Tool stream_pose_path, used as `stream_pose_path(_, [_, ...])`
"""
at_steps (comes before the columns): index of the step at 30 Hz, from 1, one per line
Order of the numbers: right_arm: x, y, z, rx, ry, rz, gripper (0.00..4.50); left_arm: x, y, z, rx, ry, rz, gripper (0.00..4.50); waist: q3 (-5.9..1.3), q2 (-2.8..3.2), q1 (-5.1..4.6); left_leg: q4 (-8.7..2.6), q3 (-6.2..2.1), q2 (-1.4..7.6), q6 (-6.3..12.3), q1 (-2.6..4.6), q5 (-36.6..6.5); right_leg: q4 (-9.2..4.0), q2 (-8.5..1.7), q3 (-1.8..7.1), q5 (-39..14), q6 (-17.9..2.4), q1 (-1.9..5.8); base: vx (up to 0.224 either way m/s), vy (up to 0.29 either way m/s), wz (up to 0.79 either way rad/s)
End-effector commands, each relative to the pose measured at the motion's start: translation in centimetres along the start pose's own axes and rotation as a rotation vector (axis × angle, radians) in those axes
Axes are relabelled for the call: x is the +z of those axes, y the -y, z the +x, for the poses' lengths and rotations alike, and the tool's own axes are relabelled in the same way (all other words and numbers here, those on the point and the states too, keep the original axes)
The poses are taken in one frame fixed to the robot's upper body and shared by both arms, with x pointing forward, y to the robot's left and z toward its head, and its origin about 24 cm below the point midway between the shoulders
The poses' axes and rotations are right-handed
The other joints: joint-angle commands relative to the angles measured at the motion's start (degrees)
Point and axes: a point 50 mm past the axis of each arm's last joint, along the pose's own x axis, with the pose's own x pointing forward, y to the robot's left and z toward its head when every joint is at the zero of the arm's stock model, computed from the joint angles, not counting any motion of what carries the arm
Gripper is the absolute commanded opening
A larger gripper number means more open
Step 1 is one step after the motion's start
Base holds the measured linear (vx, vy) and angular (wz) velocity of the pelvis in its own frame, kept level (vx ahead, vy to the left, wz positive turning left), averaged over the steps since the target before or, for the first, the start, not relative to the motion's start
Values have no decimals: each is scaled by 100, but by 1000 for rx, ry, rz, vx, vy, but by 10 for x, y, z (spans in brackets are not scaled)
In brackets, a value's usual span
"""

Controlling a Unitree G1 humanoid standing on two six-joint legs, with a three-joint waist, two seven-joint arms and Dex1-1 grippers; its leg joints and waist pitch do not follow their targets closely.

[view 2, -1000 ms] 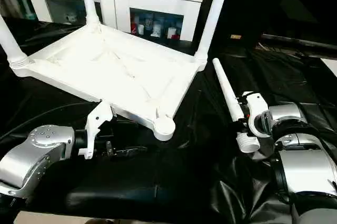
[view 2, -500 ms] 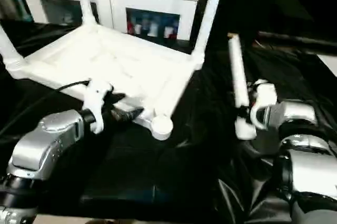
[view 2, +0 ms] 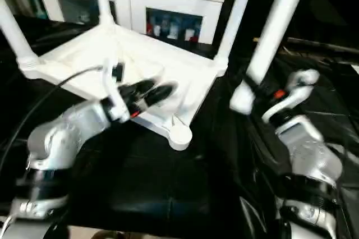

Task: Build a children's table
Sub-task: Pick table leg

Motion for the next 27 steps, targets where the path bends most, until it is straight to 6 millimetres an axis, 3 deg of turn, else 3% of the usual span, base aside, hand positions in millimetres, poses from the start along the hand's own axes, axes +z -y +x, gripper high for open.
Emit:
stream_pose_path(1, [-2,-26,3,191,-11,40,187,11,7,7,-55,23,-21,450,-396,-25,18,-421,-37,64,136,165,-1338,-451,-153,53,-1114,-1018,222,0,0,0])
stream_pose_path(3, [-18,-40,5,298,-107,84,187,20,16,15,-130,44,-65,450,-387,-65,11,-440,-50,51,85,119,-1247,-459,-155,41,-1177,-960,244,0,0,0])
stream_pose_path(5, [-30,-45,7,325,-176,108,187,24,23,21,-183,41,-89,450,-378,-56,5,-442,-49,50,-11,124,-1274,-474,-171,48,-1356,-942,219,0,0,0])
stream_pose_path(8, [-40,-50,13,355,-246,123,187,27,30,27,-244,27,-108,450,-372,-87,18,-444,-41,51,-79,130,-1254,-495,-177,61,-1556,-850,201,0,0,0])
stream_pose_path(10, [-45,-52,16,355,-279,122,187,28,33,31,-262,21,-118,450,-383,-88,30,-442,-43,53,-103,129,-1173,-488,-177,62,-1466,-794,203,0,0,0])
stream_pose_path(11, [-47,-53,17,362,-300,121,187,27,36,33,-274,10,-118,450,-381,-149,20,-441,-36,47,-108,120,-1122,-488,-167,58,-1380,-779,209,0,0,0])
stream_pose_path(12, [-48,-55,17,368,-314,122,187,27,37,34,-283,1,-120,450,-388,-115,36,-444,-47,54,-126,123,-1050,-464,-176,58,-1268,-789,215,0,0,0])
stream_pose_path(13, [-50,-56,17,377,-330,122,187,27,39,35,-292,-12,-121,450,-388,-157,26,-437,-40,55,-115,119,-963,-455,-169,54,-1100,-809,221,0,0,0])
stream_pose_path(17, [-56,-59,19,394,-386,105,187,23,40,37,-293,-34,-129,450,-407,-152,47,-421,-40,52,-71,122,-716,-398,-155,49,-555,-898,249,0,0,0])
stream_pose_path(24, [-72,-59,34,335,-455,-53,187,18,28,37,-165,-29,-117,450,-397,-156,39,-425,-38,51,-123,125,-757,-412,-166,54,-516,-912,258,0,0,0])
stream_pose_path(25, [-82,-57,47,236,-483,-181,187,21,16,38,-32,17,-116,450,-400,-40,54,-437,-60,57,-179,134,-833,-400,-173,57,-546,-901,252,0,0,0])
stream_pose_path(26, [-86,-57,52,202,-492,-235,187,23,12,38,21,37,-119,450,-380,-70,14,-452,-64,62,-258,114,-894,-436,-166,55,-597,-863,239,0,0,0])
stream_pose_path(27, [-92,-60,61,154,-498,-330,187,26,5,36,106,74,-129,423,-392,-97,-24,-467,-83,41,-389,107,-1010,-445,-174,40,-819,-780,281,0,0,0])
